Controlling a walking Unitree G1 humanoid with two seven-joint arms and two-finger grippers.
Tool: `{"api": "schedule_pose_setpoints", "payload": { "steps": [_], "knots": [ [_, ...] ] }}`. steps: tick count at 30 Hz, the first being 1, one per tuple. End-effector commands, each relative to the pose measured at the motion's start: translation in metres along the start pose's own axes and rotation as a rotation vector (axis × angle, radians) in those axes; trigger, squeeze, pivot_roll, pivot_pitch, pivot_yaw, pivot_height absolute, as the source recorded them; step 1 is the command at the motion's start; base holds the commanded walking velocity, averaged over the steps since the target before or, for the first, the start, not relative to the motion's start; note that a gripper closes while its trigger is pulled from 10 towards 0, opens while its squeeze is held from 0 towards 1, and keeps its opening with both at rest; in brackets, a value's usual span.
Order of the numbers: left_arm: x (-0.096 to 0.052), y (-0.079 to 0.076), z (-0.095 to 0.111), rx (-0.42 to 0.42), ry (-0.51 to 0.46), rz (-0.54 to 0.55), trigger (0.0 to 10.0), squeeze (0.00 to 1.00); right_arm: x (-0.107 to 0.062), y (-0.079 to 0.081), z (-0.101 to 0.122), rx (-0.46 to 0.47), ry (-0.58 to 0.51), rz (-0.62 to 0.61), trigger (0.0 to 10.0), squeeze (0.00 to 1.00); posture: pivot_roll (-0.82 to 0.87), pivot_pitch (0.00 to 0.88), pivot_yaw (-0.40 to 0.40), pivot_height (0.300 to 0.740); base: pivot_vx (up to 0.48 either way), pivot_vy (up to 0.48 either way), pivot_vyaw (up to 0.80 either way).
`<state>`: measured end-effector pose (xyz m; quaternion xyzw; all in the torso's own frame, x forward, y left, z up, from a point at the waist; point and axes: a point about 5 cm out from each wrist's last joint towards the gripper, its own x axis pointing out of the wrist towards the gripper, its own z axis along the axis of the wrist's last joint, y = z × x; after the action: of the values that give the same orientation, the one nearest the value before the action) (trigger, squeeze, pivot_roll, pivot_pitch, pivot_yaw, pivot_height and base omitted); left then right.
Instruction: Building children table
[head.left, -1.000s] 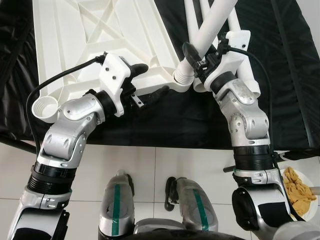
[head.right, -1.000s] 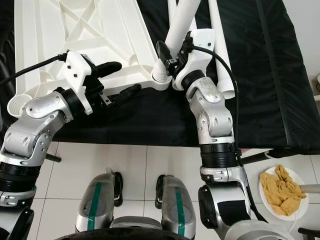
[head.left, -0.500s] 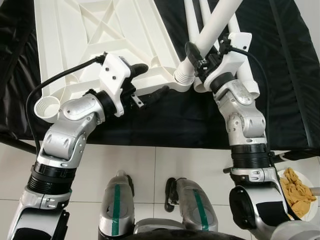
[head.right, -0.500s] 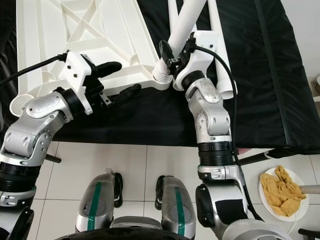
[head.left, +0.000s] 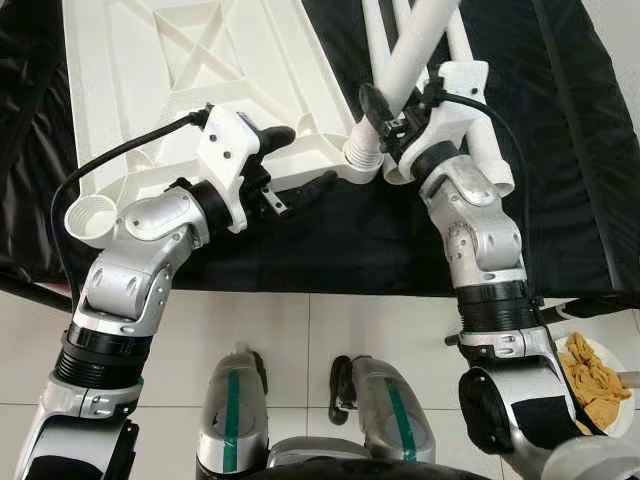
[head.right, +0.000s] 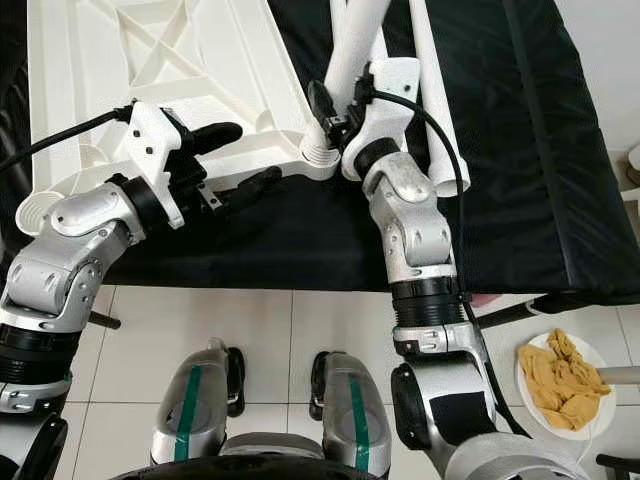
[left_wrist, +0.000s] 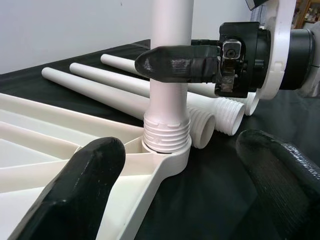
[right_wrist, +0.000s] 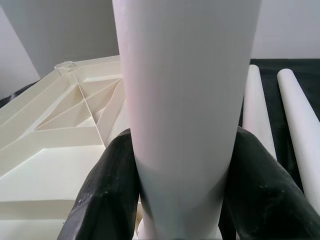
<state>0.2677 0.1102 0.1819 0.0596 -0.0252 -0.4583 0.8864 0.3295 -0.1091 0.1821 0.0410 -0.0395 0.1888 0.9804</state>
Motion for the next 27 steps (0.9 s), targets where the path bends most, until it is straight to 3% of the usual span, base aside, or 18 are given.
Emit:
{"api": "schedule_pose_setpoints", "payload": {
  "steps": [1, 27],
  "knots": [
    [0.0, 0.003, 0.004, 0.019, -0.006, 0.028, 10.0, 0.0, -0.003, -0.004, -0.027, -0.018, 0.14, -0.016, 10.0, 0.0, 0.07, 0.072, -0.038, 0.74, 0.0, 0.0, 0.0],
    [-0.002, 0.004, 0.004, 0.017, -0.008, 0.047, 10.0, 0.0, -0.012, 0.008, -0.048, -0.077, 0.191, 0.086, 10.0, 0.0, 0.07, 0.083, -0.037, 0.74, 0.0, 0.0, 0.0]
  ]
}}
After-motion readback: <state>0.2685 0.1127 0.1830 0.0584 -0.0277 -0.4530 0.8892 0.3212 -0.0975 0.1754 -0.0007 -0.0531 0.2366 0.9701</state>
